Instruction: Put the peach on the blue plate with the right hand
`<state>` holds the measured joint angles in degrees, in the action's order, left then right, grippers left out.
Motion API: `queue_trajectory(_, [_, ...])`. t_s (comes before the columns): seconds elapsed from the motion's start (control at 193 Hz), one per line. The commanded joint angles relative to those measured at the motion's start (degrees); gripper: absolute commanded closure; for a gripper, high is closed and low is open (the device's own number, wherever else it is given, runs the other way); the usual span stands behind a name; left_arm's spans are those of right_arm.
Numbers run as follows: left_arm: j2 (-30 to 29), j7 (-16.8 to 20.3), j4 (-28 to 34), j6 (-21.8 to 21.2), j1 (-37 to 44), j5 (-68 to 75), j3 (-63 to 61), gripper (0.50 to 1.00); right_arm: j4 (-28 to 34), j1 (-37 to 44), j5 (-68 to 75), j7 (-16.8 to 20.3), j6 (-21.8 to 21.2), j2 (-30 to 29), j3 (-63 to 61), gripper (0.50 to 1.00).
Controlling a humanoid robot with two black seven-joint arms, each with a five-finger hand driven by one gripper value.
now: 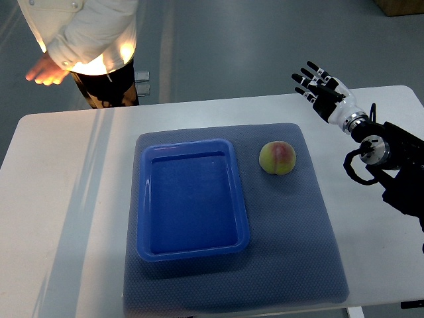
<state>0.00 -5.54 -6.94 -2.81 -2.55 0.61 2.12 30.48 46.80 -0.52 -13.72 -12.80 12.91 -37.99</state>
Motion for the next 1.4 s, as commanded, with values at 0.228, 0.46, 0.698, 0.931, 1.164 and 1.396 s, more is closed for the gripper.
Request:
queue_trajectory(0.228, [0.0, 0.0, 0.0, 0.0, 0.0, 0.0, 0.1, 0.5, 0.0, -0.3, 0.0, -0.2, 0.2, -0.2, 0.0, 0.558])
queue_trajectory(0.46, [0.0, 0.0, 0.1, 0.0, 0.0, 0.0, 0.0, 0.5, 0.0, -0.5, 0.0, -0.2, 0.5, -0.2, 0.1, 0.56])
queue_trajectory(0.698, [0.0, 0.0, 0.1, 0.0, 0.0, 0.0, 0.0, 0.5, -0.1, -0.5, 0.0, -0.2, 0.6, -0.1, 0.2, 0.56])
queue_trajectory(0.931, [0.0, 0.0, 0.1, 0.0, 0.0, 0.0, 0.0, 0.5, 0.0, -0.4, 0.0, -0.2, 0.6, -0.1, 0.0, 0.56])
queue_trajectory(1.164, [0.0, 0.0, 0.2, 0.0, 0.0, 0.0, 0.1, 0.5, 0.0, -0.6, 0.0, -0.2, 0.4, -0.1, 0.0, 0.556])
queue_trajectory(1.396, [0.0, 0.0, 0.1, 0.0, 0.0, 0.0, 0.1, 0.5, 0.1, -0.7, 0.3, -0.2, 0.3, -0.2, 0.0, 0.556])
